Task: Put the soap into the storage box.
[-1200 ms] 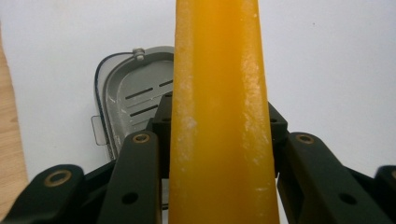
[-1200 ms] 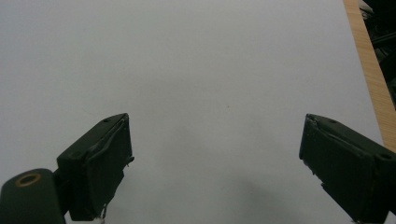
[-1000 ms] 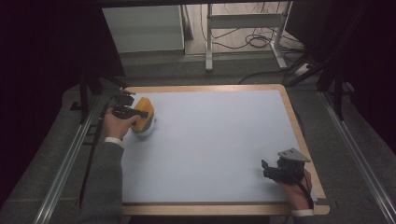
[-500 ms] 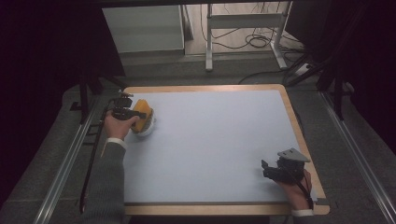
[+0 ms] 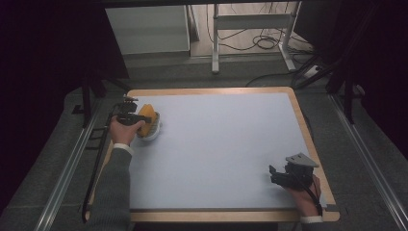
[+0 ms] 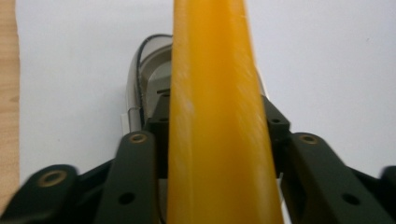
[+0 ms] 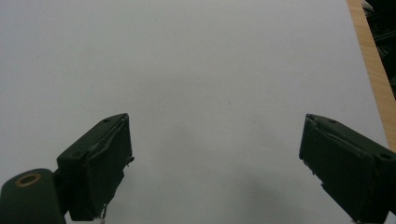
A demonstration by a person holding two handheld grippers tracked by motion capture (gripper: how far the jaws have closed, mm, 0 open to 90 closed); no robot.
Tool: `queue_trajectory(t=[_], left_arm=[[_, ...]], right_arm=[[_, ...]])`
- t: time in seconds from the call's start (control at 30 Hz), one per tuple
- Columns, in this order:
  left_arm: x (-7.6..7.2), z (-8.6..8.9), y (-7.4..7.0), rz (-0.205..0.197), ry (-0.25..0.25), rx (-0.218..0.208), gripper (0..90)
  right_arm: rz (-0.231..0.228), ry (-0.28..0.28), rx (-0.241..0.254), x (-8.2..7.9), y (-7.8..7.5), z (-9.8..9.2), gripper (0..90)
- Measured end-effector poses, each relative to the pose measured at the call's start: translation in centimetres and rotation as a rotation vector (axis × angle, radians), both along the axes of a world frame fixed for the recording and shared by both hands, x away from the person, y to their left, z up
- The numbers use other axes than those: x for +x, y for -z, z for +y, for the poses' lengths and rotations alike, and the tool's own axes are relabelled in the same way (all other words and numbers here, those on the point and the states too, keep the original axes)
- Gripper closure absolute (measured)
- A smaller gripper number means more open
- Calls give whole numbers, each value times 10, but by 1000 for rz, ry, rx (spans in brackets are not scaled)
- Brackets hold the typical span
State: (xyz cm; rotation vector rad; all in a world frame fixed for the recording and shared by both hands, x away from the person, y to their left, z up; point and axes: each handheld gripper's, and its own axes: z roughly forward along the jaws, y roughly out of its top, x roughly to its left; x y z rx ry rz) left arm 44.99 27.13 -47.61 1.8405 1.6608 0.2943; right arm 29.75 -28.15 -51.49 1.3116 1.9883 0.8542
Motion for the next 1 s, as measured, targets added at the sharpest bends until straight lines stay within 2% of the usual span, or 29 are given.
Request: queue_trajectory(t=[0.07, 0.13, 0.17, 0.2, 0.23, 0.27, 0.33, 0.47, 0.5, 0.63, 0.7, 0.73, 0.77, 0.8, 0.9, 1.0], left_arm=[[-1, 0, -3, -8, -1, 3, 571], [-1, 0, -4, 2, 6, 9, 556], [-1, 0, -3, 8, 8, 14, 506], [-1, 0, -3, 10, 6, 17, 506], [-1, -1, -3, 14, 7, 24, 442], [-2, -1, -3, 16, 9, 25, 442], [-4, -1, -3, 6, 14, 21, 371], [-10, 2, -9, -20, 9, 36, 323], [-14, 5, -14, -43, -5, 51, 302], [-21, 10, -23, -74, -19, 70, 270], [-31, 14, -31, -104, -6, 68, 276], [-31, 14, -31, -104, -6, 68, 275], [-38, 14, -37, -131, 8, 76, 274], [-38, 14, -37, -131, 8, 76, 273], [-51, 10, -46, -161, 72, 21, 268], [-56, 7, -49, -174, 101, 8, 270]], right_arm=[[2, 0, -1, 0, 0, 0, 92], [2, 0, 0, 0, 0, 0, 92], [-1, -3, -3, 0, 0, 0, 92], [-1, -3, -3, 0, 0, 0, 92], [-1, -3, -3, 0, 0, 0, 92], [-1, -3, -3, 0, 0, 0, 92], [-1, -1, -3, 0, 0, 0, 91], [2, 1, -5, 0, 1, 0, 92], [3, -3, -7, 0, 2, 0, 92], [8, -2, -6, 0, 2, 1, 92], [6, -4, -9, 0, 2, 2, 92], [6, -4, -9, 0, 2, 2, 92], [7, -6, -12, 0, 2, 2, 92], [7, -6, -12, 0, 2, 2, 92], [2, -5, -14, 0, 1, 3, 92], [2, -5, -13, 0, 1, 3, 92]])
